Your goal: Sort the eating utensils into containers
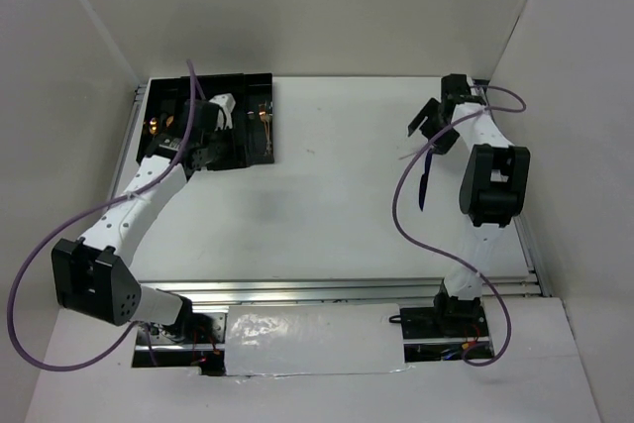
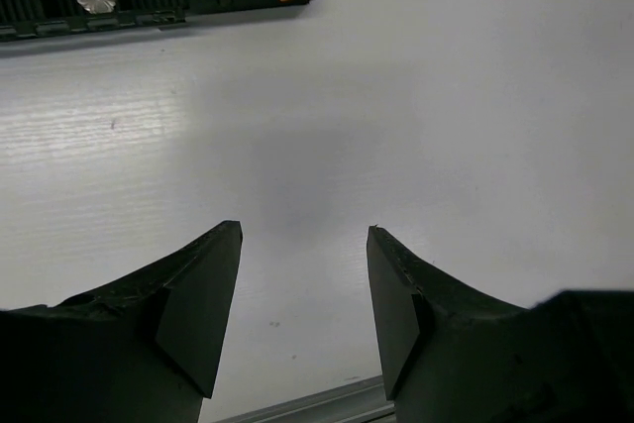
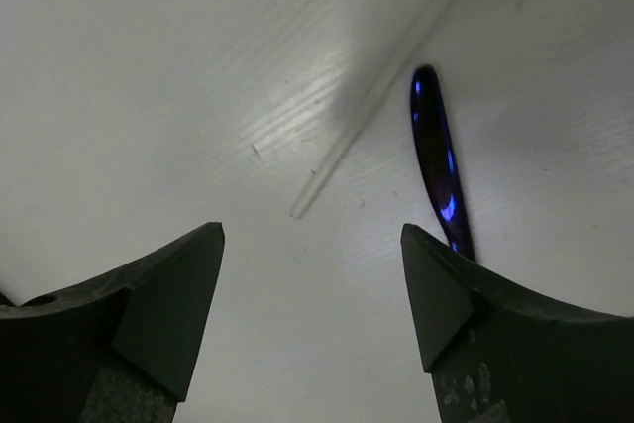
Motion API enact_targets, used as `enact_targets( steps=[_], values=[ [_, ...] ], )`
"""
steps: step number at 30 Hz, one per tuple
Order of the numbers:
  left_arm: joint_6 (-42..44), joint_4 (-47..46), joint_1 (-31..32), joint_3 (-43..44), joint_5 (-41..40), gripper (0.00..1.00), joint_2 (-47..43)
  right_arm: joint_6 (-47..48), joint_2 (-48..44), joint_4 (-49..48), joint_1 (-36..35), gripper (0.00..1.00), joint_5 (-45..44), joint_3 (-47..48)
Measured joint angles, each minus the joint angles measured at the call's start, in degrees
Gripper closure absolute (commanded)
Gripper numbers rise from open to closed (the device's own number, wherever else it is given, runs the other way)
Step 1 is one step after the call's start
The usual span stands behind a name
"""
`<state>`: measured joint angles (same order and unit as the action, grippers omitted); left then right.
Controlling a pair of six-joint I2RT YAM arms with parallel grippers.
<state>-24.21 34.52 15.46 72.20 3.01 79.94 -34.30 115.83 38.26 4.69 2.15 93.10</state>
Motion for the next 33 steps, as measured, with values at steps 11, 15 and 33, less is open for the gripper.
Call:
enact_targets(
  steps=[11,15,33],
  values=[
    [0.1,-2.8,-7.4,-5.7,6.4,0.36,1.7,-5.8,12.3,7.4,-3.9,0.38,-4.8,13.4],
    [0.2,-2.8,-8.9,-6.2,7.7,0.35,1.7,-9.5,11.6,6.3,-4.5,0.39,-7.8,10.3],
    [3.0,-1.4,-19.0,-6.9,10.1,0.22,-3.4,-11.9,13.0,6.6,-8.7,0.94,-11.9,10.4]
  ],
)
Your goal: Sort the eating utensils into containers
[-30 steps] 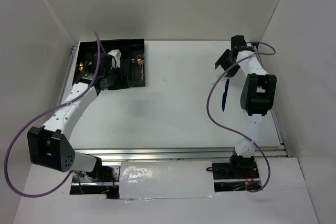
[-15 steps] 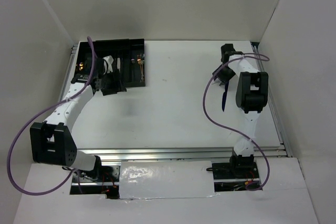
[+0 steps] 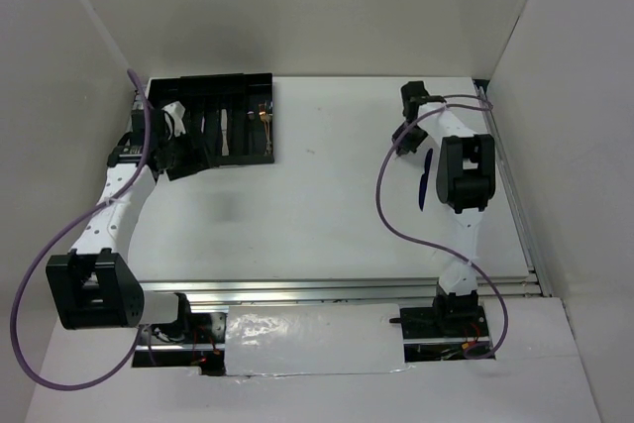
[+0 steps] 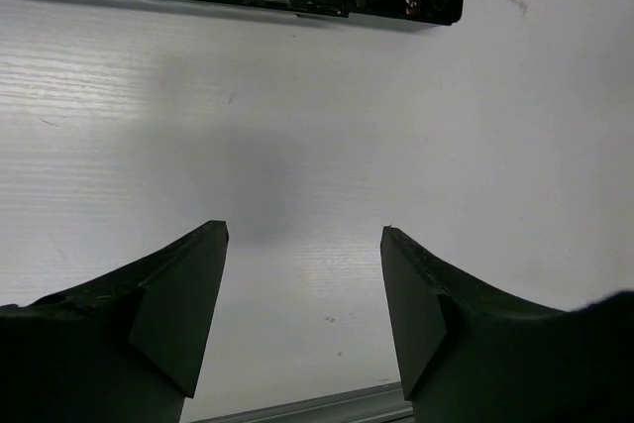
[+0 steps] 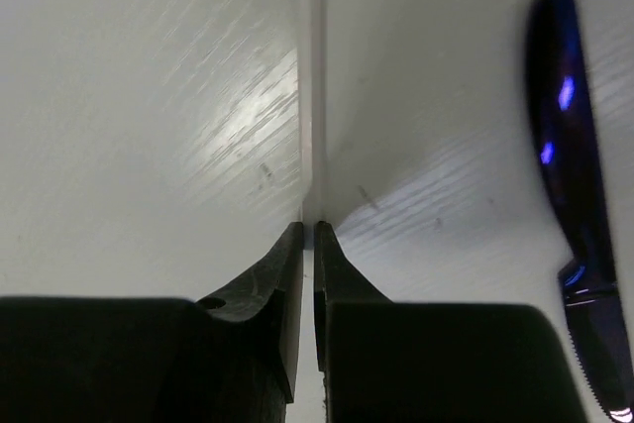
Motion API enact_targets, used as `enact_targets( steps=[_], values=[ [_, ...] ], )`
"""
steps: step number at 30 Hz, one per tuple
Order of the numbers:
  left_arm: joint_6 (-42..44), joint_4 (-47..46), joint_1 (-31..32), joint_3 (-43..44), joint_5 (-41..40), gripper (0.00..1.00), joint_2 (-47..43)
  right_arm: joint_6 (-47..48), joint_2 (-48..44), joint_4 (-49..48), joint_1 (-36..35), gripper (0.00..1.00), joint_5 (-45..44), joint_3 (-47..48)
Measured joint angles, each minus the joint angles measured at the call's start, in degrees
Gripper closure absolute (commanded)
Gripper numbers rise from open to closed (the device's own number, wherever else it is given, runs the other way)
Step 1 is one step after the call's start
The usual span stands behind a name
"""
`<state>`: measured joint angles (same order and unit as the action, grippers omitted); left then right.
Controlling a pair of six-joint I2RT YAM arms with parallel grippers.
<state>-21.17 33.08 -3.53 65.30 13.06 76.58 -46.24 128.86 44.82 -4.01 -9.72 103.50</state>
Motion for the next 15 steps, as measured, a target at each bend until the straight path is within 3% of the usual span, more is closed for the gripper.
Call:
enact_targets(
  steps=[1,7,15],
  values=[
    [-0.1,0.1,-0.5,0.0,0.0,0.18,-0.1,0.3,0.0,-0.4,-0.4,0.95,0.5,-0.1],
    [-0.1,3.0,-1.4,0.0,-2.6,0.23,-0.3,2.9,-3.9,-6.1,-4.7,0.97,5.8,-7.4],
    [-0.2,4.5,-2.9,-1.8,-8.9,0.23,-4.0,3.9,-13.7,-15.2,-20.1,0.97,16.0,-24.8]
  ],
)
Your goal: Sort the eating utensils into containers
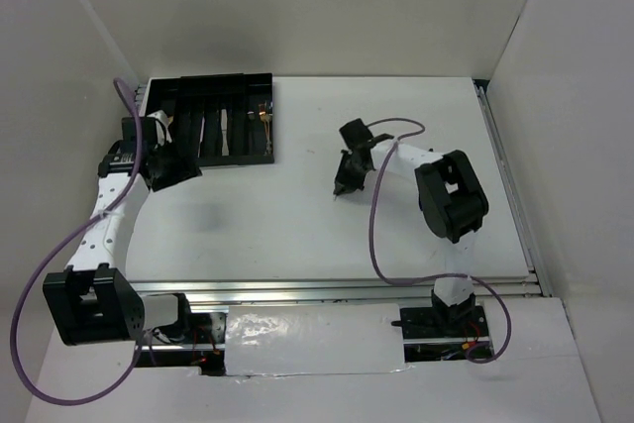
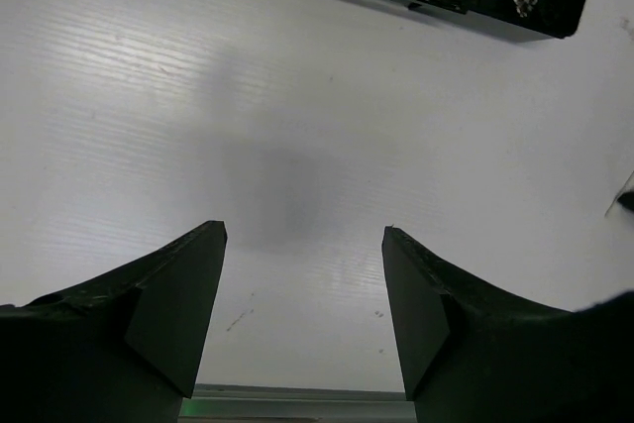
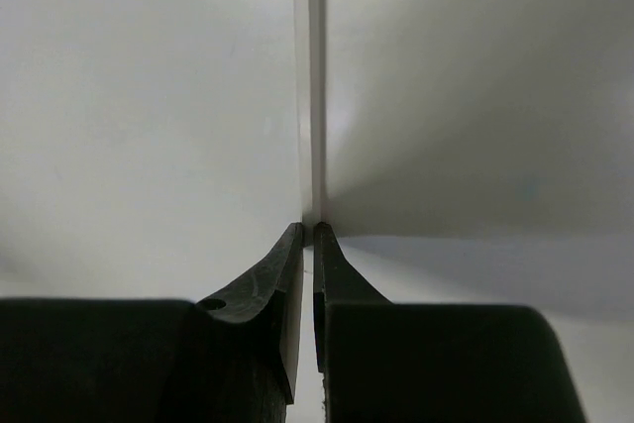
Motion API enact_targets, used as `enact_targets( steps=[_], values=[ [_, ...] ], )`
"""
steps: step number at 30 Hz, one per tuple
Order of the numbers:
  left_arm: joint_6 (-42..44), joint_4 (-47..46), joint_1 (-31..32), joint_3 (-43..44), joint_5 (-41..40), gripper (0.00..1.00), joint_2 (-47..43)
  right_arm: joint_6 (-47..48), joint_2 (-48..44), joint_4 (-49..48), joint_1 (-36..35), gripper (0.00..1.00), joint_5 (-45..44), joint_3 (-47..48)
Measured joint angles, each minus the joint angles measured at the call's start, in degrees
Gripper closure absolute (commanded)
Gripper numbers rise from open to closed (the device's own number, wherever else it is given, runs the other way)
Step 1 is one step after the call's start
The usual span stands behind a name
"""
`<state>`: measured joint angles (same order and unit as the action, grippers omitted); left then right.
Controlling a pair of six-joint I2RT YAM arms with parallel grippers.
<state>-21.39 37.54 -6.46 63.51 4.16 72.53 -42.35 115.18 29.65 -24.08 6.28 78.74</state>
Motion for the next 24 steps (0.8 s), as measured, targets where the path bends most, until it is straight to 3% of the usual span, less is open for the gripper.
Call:
enact_targets(
  steps=[5,11,12,13,14,17,18,21,24],
  values=[
    [-1.5,-0.2,-0.1,-1.9,-2.2,0.22,-0.3,-0.9,-6.6,-3.3,-7.3,0.97,2.5,-10.4],
    [-5.0,-0.9,9.6,-3.9,-10.2,0.22,-0.8,-2.2,-12.6,-5.0,-12.5,0.90,2.1,-18.2],
    [-5.7,-1.1,11.1,-3.9,-10.6,0.22,-0.6,-2.4,-13.3,-5.2,-13.6,0.86,1.9,-19.2],
    [-6.1,-1.3,12.7,-3.9,-11.1,0.22,-0.2,-2.7,-14.0,-5.2,-14.8,0.69,1.7,-20.0],
    [-6.7,-1.4,14.6,-3.9,-11.6,0.22,0.3,-3.0,-14.6,-5.2,-15.8,0.59,1.6,-20.7],
    [-8.9,-2.1,19.3,-3.8,-12.9,0.19,2.2,-3.0,-15.9,-5.1,-18.1,0.47,1.2,-21.1],
    [-9.3,-2.4,20.8,-3.8,-13.6,0.19,2.9,-3.0,-16.4,-5.0,-18.3,0.36,1.1,-21.1],
    [-10.5,-2.6,23.8,-3.1,-16.2,0.18,5.2,-2.1,-18.6,-4.4,-18.4,0.26,0.7,-21.1],
    [-10.6,-2.3,24.4,-0.7,-18.0,0.19,7.9,-0.9,-23.7,-2.3,-18.4,0.26,-1.8,-21.1]
  ],
)
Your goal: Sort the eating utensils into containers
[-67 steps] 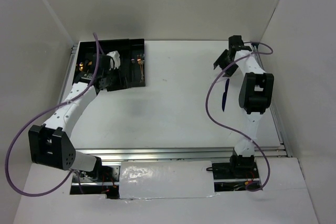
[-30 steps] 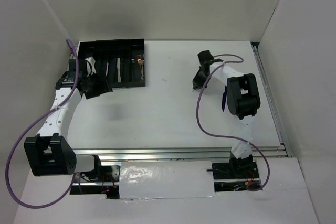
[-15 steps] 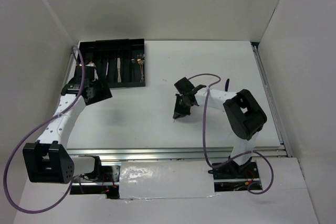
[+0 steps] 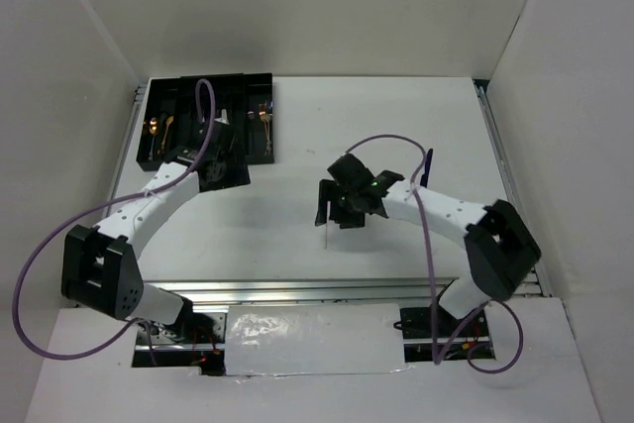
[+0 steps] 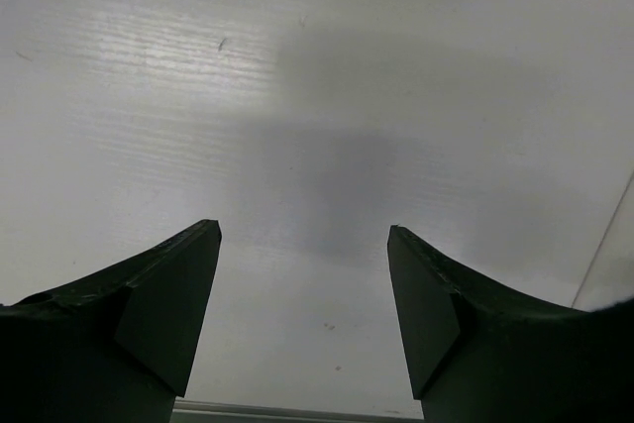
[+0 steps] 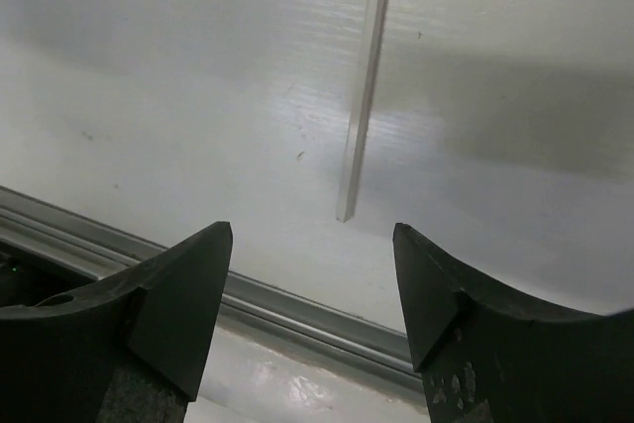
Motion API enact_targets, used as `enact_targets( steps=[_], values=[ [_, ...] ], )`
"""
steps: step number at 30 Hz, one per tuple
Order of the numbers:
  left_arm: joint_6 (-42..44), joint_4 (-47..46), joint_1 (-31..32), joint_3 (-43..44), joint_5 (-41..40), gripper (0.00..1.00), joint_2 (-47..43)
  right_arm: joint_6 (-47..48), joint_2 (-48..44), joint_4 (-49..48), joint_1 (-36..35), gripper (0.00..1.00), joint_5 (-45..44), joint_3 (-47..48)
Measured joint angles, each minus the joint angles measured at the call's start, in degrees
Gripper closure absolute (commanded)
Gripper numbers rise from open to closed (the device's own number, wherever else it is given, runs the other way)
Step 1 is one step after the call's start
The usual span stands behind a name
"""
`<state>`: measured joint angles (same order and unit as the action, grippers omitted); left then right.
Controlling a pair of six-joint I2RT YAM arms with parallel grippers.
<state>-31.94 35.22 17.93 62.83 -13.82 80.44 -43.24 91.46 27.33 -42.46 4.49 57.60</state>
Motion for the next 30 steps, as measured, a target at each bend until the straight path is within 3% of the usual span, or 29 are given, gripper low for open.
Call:
enact_targets(
  steps=[4,11,14,20,30],
  values=[
    [-2.4,-1.2,3.4,2.0,-1.9,0.22,1.7,1.8,-11.3,4.6,2.0,0.27,-5.1,0.0],
    [-10.6,-4.2,19.8,4.9,-5.0,0.21,10.4,4.8,-35.2,10.0,16.0,0.27,-13.2,-3.4],
    [-14.5,-5.0,26.3,7.7,-6.1,0.21,16.7,5.4,-41.7,12.4,18.0,0.27,-13.7,-6.0],
    [-19.0,-5.2,32.9,15.5,-6.5,0.27,27.3,5.1,-44.2,15.1,18.4,0.26,-13.1,-10.4],
    [-19.8,-4.3,33.8,22.1,-6.5,0.43,36.9,4.5,-44.1,15.1,18.5,0.26,-8.8,-12.4]
  ],
)
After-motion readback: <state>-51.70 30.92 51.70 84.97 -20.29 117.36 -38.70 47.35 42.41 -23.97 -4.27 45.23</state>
